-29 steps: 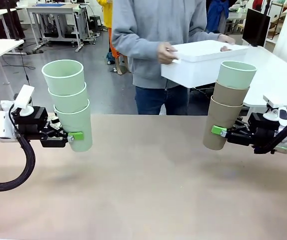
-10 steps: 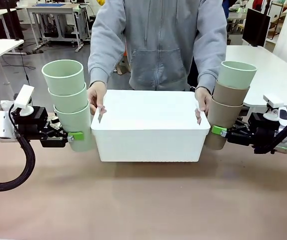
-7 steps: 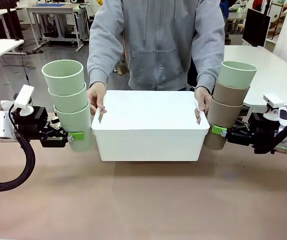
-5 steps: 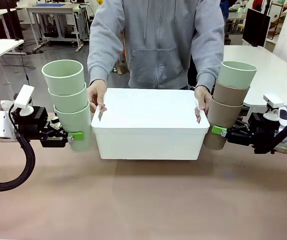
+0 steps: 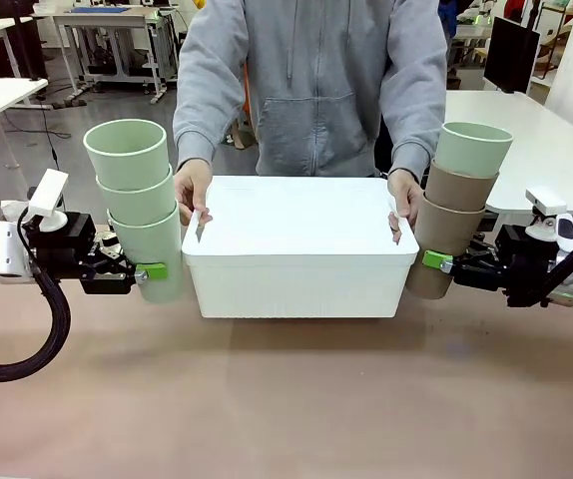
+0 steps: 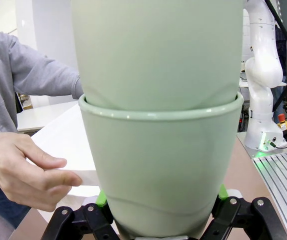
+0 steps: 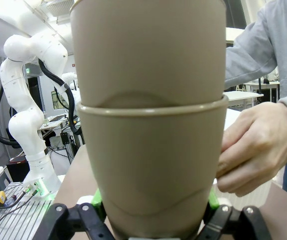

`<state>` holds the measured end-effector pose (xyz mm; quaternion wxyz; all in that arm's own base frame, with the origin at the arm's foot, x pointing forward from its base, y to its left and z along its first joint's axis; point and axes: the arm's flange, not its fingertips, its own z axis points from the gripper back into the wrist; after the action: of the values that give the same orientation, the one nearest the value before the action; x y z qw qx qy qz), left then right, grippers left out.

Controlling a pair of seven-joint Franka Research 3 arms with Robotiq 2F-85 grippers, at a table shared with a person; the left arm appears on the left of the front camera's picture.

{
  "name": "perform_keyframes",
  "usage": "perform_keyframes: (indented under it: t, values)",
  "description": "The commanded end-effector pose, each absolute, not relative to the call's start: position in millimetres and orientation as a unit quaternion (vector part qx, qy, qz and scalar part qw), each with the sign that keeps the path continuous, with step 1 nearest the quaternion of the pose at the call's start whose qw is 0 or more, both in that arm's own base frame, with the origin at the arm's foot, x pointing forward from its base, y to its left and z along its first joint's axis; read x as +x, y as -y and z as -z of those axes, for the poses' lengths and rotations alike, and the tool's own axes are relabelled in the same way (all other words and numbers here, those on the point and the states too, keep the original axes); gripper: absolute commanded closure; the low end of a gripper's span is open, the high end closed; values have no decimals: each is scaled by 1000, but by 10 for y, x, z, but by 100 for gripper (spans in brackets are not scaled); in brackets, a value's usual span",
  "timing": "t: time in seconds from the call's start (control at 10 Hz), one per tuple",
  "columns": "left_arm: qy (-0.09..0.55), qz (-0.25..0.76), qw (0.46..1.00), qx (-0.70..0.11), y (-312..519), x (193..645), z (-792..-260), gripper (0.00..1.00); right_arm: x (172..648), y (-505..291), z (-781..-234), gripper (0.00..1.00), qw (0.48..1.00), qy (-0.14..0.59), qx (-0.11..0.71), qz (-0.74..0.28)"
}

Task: Stack the cups and store them in the basket.
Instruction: Place the stack of Reusable plastic cups into the Pantry Basket.

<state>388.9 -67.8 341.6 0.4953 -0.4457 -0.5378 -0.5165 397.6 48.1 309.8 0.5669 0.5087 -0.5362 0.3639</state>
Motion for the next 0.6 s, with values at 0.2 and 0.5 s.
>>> perform_keyframes:
  t: [0.2,0.5]
  values:
    - [541,517,491,-445,689,3886,-3457,15,3978,-491,-3136,16,563,540,507,-367]
    - [541,517,491,-445,689,3886,-3457,15,3978,-491,-3136,16,563,540,507,-367]
